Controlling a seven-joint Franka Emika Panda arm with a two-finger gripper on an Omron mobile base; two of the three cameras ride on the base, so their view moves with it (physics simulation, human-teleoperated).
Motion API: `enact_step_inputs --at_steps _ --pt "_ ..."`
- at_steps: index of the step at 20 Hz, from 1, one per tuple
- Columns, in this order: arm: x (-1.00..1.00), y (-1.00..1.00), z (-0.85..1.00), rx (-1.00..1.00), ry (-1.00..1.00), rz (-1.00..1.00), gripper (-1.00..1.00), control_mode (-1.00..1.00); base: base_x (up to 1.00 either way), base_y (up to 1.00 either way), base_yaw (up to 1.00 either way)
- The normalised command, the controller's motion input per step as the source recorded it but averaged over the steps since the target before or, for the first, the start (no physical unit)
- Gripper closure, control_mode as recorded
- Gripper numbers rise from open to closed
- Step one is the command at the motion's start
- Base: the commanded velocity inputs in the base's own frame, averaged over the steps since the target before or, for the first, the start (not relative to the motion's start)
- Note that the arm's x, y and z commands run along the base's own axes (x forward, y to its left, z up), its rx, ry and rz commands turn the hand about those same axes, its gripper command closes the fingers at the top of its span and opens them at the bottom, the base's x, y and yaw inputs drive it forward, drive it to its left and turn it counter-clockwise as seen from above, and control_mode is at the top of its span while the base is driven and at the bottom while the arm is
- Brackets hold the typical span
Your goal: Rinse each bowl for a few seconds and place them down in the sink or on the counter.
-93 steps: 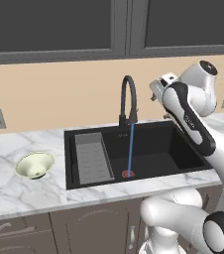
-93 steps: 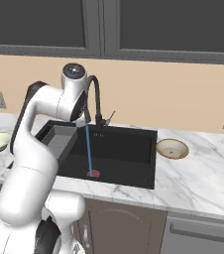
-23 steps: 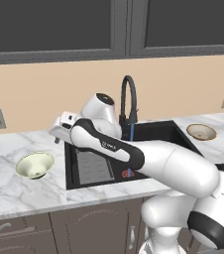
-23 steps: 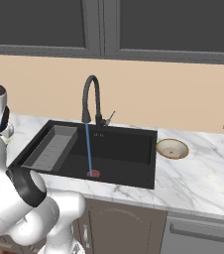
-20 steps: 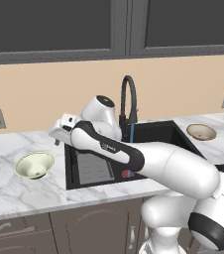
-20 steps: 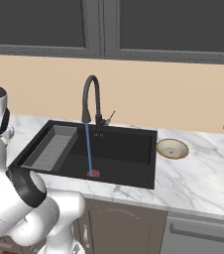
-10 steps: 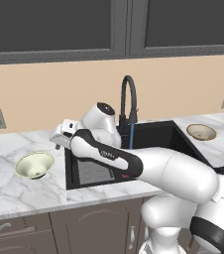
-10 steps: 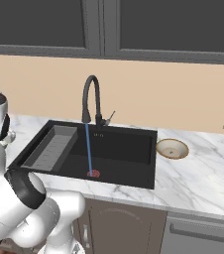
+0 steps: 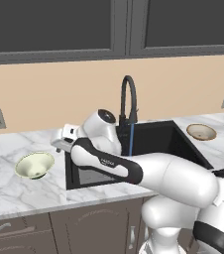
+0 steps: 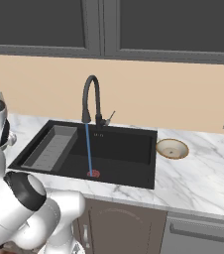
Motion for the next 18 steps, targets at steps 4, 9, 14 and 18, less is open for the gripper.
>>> enact_step_inputs --at_steps 4,9,14,18 --pt "0.04 0.0 -0.07 0.0 -0.03 0.0 -1.0 -1.0 0.0 0.0 0.0" --pt "0.17 0.0 -0.13 0.0 0.0 0.0 -1.0 -1.0 0.0 0.0 0.0" --pt "0.23 0.04 -0.19 0.03 0.01 0.0 -1.0 -1.0 0.0 0.0 0.0" --pt "0.21 0.11 -0.23 0.06 0.03 0.0 -1.0 -1.0 0.0 0.0 0.0"
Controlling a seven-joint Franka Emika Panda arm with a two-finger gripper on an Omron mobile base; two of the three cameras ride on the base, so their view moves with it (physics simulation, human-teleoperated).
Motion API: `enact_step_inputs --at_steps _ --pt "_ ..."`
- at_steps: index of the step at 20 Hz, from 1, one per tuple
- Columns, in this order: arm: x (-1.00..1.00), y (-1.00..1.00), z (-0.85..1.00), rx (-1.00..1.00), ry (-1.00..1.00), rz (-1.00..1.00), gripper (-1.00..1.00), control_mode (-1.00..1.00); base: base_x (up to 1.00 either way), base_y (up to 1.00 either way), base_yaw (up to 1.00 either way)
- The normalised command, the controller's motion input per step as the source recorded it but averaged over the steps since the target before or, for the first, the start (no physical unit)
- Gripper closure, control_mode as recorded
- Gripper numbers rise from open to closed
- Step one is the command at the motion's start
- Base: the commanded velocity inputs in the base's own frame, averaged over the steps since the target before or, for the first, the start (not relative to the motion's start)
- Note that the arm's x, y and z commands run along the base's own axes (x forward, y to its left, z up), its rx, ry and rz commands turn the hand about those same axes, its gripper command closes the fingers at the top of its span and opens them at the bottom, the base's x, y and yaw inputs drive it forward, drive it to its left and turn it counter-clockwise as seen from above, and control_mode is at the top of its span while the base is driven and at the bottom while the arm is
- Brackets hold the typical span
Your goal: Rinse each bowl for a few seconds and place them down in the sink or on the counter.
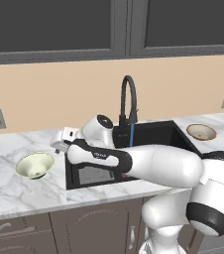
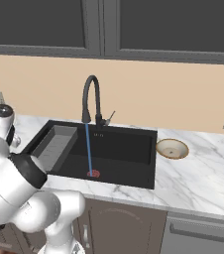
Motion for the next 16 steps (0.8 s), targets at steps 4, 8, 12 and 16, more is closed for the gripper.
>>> enact_step_inputs --at_steps 4,8,12,16 --pt "0.07 0.18 -0.24 0.09 0.04 0.01 -1.0 -1.0 0.0 0.0 0.0" --pt "0.05 0.17 -0.27 0.08 0.03 0.02 -1.0 -1.0 0.0 0.0 0.0" --pt "0.03 0.08 -0.26 0.06 0.02 0.02 -1.0 -1.0 0.0 0.0 0.0" --pt "0.0 0.0 -0.22 0.02 0.0 0.03 -1.0 -1.0 0.0 0.0 0.0"
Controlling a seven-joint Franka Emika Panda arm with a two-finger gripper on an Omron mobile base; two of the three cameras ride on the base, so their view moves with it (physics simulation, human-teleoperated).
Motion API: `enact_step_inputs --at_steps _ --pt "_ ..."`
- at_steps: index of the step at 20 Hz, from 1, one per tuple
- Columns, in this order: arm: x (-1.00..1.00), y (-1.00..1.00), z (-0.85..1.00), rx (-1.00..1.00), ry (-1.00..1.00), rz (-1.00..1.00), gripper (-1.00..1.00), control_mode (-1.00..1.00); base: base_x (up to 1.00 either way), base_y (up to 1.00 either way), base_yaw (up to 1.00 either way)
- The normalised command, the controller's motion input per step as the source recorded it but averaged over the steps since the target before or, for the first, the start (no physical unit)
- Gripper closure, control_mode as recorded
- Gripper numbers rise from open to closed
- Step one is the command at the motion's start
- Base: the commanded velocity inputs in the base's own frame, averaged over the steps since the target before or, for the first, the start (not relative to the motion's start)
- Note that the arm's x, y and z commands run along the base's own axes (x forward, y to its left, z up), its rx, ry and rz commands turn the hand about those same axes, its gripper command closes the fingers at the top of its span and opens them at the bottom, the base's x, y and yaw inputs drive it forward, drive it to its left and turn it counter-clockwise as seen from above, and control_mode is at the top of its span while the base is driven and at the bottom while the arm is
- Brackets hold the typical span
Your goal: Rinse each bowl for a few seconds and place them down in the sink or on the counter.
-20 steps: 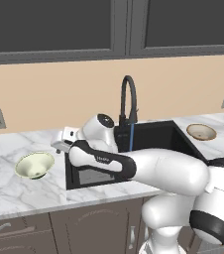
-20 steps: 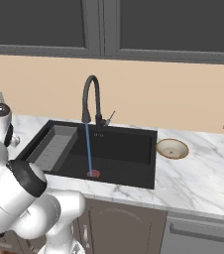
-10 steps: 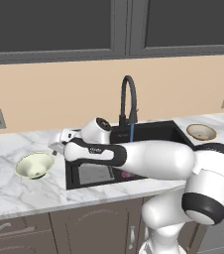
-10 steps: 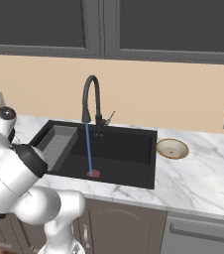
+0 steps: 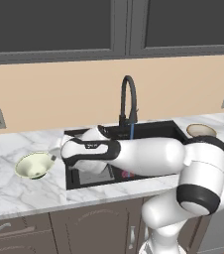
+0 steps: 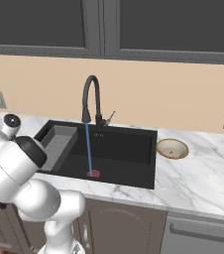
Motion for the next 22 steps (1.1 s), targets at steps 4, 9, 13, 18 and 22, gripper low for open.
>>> enact_step_inputs --at_steps 4,9,13,18,22 --pt "0.0 0.08 -0.16 0.0 -0.02 0.01 -1.0 -1.0 0.0 0.0 0.0" --pt "0.05 0.17 -0.07 0.0 -0.04 0.0 -1.0 -1.0 0.0 0.0 0.0" --pt "0.13 0.13 0.0 0.0 -0.04 0.0 -1.0 -1.0 0.0 0.0 0.0" --pt "0.22 0.0 -0.09 0.0 0.0 0.0 -1.0 -1.0 0.0 0.0 0.0" --pt "0.19 0.04 -0.2 0.0 0.0 0.0 -1.0 -1.0 0.0 0.0 0.0"
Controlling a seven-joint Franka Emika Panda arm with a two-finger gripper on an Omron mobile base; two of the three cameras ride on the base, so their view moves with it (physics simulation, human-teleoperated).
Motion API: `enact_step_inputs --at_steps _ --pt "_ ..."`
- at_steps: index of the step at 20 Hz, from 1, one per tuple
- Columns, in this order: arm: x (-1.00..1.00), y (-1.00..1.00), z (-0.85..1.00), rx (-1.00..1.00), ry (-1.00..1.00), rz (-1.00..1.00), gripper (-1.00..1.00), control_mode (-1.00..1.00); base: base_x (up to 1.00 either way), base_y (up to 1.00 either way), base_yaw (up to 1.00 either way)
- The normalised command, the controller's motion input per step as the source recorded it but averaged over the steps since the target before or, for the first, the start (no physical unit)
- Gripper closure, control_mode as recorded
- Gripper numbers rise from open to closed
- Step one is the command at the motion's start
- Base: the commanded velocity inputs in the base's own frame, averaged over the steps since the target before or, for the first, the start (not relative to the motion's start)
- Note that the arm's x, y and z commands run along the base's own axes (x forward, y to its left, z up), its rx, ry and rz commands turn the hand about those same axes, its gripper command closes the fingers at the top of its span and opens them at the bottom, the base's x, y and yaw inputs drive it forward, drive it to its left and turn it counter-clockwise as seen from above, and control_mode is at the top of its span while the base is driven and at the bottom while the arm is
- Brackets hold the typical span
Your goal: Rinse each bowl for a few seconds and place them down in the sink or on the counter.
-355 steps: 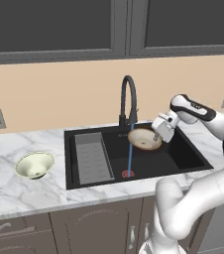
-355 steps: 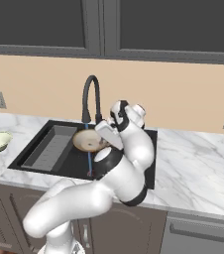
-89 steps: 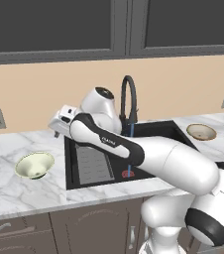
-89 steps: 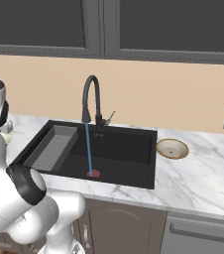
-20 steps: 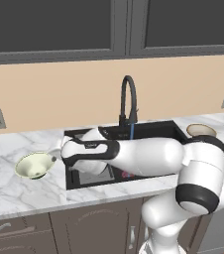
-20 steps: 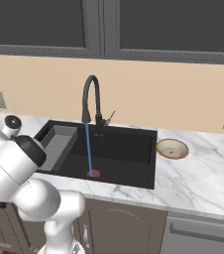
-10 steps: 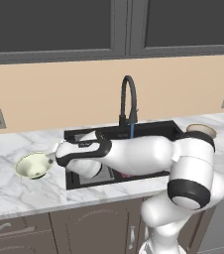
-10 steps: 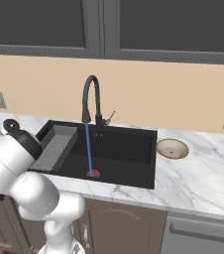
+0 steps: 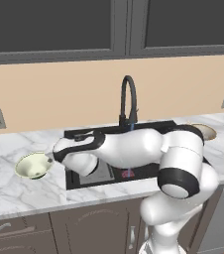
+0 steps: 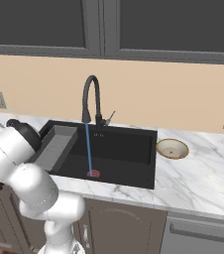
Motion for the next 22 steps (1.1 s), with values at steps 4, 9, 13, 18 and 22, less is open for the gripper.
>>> enact_step_inputs --at_steps 4,9,13,18,22 --pt "0.22 0.15 -0.19 0.0 0.0 0.0 -1.0 -1.0 0.0 0.0 0.0" --pt "0.21 0.18 -0.2 0.0 0.0 -0.01 -1.0 -1.0 0.0 0.0 0.0" --pt "0.18 0.13 -0.28 0.0 0.0 0.0 -1.0 -1.0 0.0 0.0 0.0" --pt "0.22 0.2 -0.27 0.0 0.0 0.0 -1.0 -1.0 0.0 0.0 0.0" --pt "0.26 0.25 -0.27 0.0 0.0 0.0 -1.0 -1.0 0.0 0.0 0.0"
